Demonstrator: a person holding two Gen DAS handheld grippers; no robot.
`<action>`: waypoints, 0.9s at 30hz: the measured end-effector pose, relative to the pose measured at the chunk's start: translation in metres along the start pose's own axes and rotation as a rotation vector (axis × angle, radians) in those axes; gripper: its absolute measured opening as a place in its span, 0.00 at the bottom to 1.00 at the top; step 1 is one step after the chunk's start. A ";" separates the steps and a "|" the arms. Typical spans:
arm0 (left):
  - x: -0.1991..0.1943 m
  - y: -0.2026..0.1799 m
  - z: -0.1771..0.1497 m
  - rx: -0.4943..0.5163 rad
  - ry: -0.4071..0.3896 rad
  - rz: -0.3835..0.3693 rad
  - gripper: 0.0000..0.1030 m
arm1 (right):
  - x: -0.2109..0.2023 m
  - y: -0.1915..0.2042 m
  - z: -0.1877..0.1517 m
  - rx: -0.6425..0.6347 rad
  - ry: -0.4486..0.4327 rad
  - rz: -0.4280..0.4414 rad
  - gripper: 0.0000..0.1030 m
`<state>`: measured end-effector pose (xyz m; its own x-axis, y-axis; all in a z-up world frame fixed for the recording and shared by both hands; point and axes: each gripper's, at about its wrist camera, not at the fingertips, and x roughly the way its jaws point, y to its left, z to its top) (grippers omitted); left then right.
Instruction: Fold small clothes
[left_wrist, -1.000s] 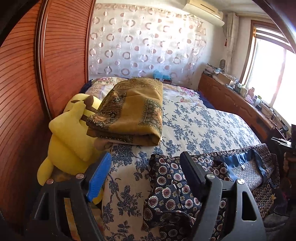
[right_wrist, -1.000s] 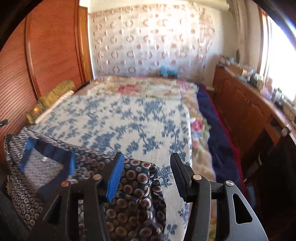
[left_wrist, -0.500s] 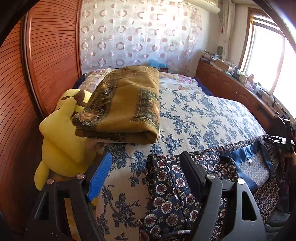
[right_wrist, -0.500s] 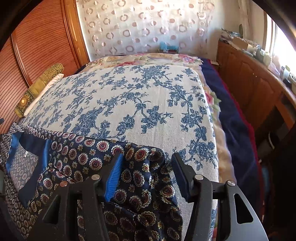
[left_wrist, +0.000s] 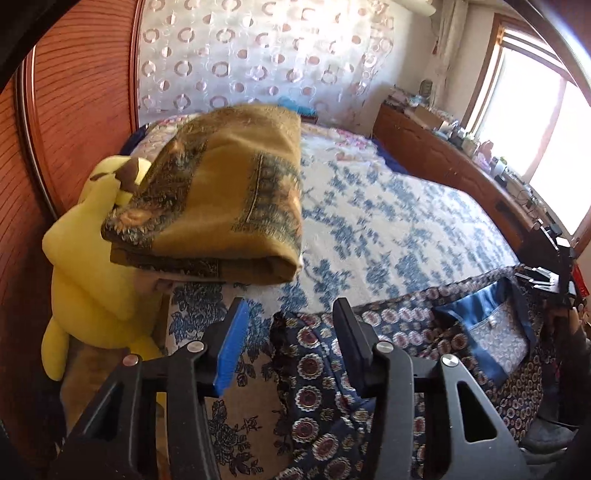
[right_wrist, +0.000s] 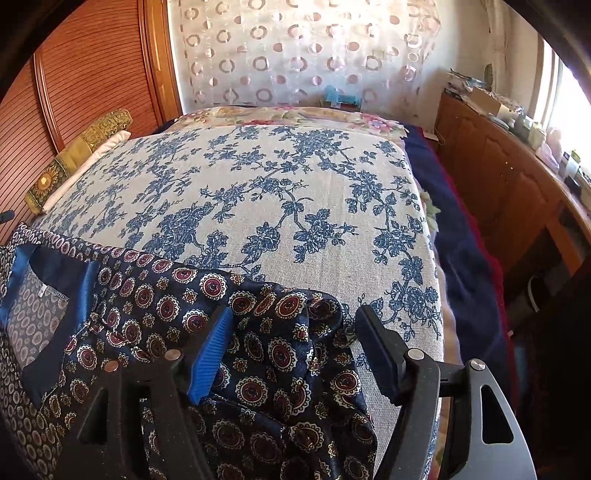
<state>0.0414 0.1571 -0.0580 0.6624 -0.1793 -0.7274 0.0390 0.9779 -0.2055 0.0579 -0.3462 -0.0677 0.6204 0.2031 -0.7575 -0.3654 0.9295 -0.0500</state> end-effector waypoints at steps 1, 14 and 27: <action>0.004 0.001 -0.001 -0.002 0.015 0.002 0.48 | 0.000 0.000 0.000 0.000 0.000 0.000 0.69; 0.025 -0.005 -0.028 -0.005 0.082 -0.068 0.13 | 0.000 0.001 0.000 0.000 0.001 -0.002 0.69; -0.061 -0.037 0.000 0.028 -0.172 -0.120 0.04 | -0.068 0.014 0.017 -0.052 -0.127 0.063 0.08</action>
<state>-0.0003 0.1317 -0.0065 0.7693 -0.2763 -0.5761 0.1447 0.9535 -0.2642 0.0222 -0.3419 -0.0060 0.6768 0.3011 -0.6717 -0.4400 0.8970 -0.0413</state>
